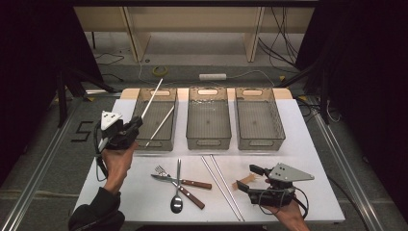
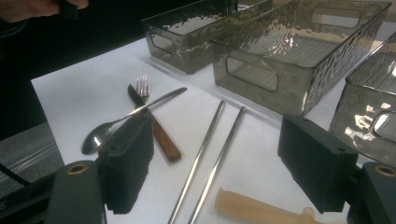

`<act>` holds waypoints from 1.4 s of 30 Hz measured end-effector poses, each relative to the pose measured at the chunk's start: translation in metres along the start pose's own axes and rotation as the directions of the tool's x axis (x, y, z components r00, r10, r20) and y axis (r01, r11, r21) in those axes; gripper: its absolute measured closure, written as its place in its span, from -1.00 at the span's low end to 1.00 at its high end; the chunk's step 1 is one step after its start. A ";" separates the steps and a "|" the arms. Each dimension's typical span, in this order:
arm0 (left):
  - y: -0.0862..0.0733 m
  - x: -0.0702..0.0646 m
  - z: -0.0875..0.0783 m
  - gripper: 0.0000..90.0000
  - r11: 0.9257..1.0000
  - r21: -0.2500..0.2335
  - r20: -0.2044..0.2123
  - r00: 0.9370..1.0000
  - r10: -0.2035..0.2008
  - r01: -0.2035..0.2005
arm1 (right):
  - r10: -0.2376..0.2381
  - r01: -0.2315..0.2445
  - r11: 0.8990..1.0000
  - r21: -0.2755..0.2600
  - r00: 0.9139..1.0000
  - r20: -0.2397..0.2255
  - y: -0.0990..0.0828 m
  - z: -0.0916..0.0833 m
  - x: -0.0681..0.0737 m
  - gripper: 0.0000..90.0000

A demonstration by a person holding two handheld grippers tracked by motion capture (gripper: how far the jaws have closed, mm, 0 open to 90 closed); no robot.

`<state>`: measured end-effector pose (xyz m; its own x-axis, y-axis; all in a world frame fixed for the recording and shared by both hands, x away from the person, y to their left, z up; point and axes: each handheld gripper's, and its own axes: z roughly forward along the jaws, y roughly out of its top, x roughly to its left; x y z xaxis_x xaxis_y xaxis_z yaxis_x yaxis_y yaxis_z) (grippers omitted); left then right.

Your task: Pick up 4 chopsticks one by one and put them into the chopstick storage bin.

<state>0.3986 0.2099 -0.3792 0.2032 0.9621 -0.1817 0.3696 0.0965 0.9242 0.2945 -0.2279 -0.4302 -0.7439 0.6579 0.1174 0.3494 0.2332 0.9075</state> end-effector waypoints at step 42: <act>-0.014 0.028 0.068 0.85 0.976 0.193 0.013 0.994 0.104 -0.105 | 0.003 -0.003 1.000 0.005 1.000 -0.003 0.000 0.000 -0.001 -0.38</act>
<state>0.4607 0.2178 -0.4205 0.2525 0.9635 -0.0886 0.5141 -0.0560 0.8559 0.2955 -0.2284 -0.4309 -0.7446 0.6565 0.1213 0.3547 0.2352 0.9049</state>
